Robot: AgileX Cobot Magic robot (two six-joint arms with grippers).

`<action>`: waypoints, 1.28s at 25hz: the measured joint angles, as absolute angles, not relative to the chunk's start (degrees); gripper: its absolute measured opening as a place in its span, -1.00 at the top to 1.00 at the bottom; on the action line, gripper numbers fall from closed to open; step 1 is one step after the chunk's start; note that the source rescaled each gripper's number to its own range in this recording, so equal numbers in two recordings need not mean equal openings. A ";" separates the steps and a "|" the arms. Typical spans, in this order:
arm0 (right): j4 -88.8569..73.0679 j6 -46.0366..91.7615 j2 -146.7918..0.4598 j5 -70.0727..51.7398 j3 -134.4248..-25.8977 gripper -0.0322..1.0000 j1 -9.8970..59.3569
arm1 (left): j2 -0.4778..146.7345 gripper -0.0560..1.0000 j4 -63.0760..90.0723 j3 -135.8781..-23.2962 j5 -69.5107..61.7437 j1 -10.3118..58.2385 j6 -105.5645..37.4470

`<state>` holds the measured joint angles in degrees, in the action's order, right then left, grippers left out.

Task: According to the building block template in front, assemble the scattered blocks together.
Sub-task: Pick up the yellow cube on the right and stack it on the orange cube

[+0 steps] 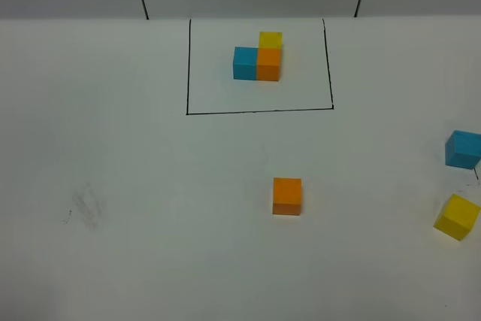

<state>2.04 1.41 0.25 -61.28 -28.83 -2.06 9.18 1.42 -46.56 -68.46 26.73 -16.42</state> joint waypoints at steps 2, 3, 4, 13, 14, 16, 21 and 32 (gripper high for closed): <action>2.04 1.34 0.25 -61.28 -28.83 0.94 -2.06 | 5.28 0.09 1.93 -46.61 -68.49 22.08 -14.86; 2.04 1.34 0.25 -61.28 -28.83 0.94 -2.06 | 3.75 0.09 2.10 -46.61 -68.49 19.43 -13.95; 2.04 1.34 0.25 -61.28 -28.83 0.94 -2.06 | 1.94 0.09 2.26 -46.61 -68.49 16.76 -13.07; 2.04 1.39 0.25 -61.28 -28.83 0.94 -2.06 | -0.45 0.10 -0.62 -39.91 -68.43 -3.64 -1.19; 2.04 1.39 0.25 -61.28 -28.83 0.94 -2.06 | -0.45 0.10 -1.11 -38.36 -68.37 -4.84 -0.99; 2.04 1.39 0.25 -61.28 -28.83 0.94 -2.06 | -0.45 0.10 -1.42 -34.55 -67.09 -5.59 -0.52; 2.04 1.39 0.25 -61.28 -28.83 0.94 -2.06 | -0.40 0.11 -1.60 -29.07 -63.09 -5.65 1.19; 2.04 1.39 0.25 -61.28 -28.83 0.94 -2.06 | -0.40 0.11 -1.60 -28.94 -62.25 -5.65 1.89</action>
